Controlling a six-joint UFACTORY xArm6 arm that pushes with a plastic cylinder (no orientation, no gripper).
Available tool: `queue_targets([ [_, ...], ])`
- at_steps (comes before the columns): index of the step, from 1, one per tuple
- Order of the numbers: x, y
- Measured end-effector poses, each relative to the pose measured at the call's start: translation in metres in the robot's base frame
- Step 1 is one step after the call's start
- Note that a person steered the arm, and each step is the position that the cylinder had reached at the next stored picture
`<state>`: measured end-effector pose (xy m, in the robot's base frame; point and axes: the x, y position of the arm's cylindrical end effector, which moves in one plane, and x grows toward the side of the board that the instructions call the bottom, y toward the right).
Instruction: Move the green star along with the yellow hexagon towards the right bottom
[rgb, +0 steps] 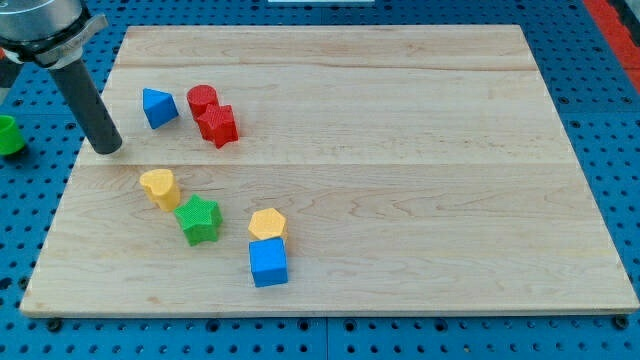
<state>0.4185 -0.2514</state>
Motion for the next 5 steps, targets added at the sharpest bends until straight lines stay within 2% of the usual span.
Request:
queue_targets([
  [1,0.003,0.033],
  [2,0.072,0.018],
  [3,0.110,0.038],
  [4,0.076,0.095],
  [5,0.036,0.095],
])
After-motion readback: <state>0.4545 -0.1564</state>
